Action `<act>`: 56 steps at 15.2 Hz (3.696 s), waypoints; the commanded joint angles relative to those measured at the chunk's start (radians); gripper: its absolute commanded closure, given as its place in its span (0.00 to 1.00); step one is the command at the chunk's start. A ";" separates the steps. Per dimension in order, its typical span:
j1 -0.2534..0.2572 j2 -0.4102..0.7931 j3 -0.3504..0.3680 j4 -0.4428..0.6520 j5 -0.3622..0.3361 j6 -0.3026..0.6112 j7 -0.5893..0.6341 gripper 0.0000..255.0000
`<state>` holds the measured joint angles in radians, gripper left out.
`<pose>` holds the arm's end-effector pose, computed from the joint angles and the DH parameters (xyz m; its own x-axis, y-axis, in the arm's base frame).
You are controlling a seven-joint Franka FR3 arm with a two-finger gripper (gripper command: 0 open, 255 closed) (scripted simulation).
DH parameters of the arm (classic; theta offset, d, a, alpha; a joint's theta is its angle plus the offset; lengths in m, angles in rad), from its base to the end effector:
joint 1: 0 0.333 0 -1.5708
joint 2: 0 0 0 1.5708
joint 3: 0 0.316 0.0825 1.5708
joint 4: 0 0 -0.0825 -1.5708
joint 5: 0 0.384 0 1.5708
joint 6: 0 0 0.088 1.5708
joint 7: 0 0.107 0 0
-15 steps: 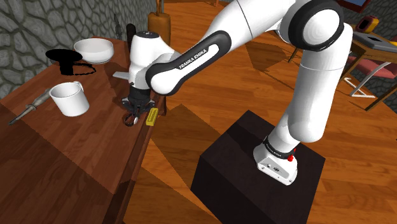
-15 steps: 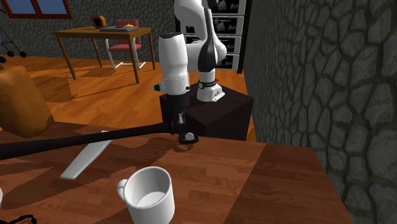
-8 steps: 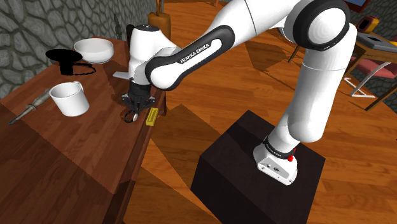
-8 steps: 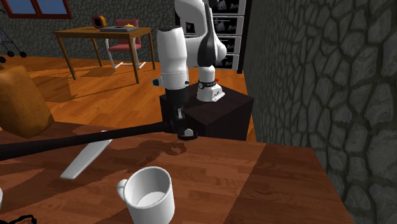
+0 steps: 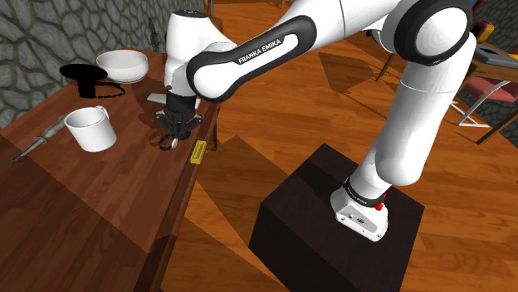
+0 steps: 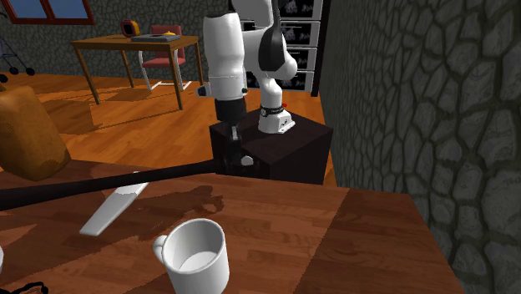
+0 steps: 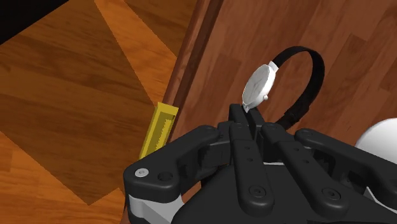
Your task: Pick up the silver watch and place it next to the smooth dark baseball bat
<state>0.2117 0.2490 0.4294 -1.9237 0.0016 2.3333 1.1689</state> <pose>0.5079 0.3624 0.3913 0.8537 -0.5202 -0.0251 -0.5136 -0.8328 -0.2066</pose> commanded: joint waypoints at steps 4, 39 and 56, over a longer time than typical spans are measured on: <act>-0.005 -0.027 0.004 0.035 0.013 -0.060 -0.005 1.00; -0.015 0.312 -0.061 0.615 -0.076 -0.326 -0.097 1.00; -0.018 0.369 -0.075 0.473 -0.092 -0.130 -0.101 1.00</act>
<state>0.1953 0.6123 0.3584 -1.4317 -0.0882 2.1869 1.0661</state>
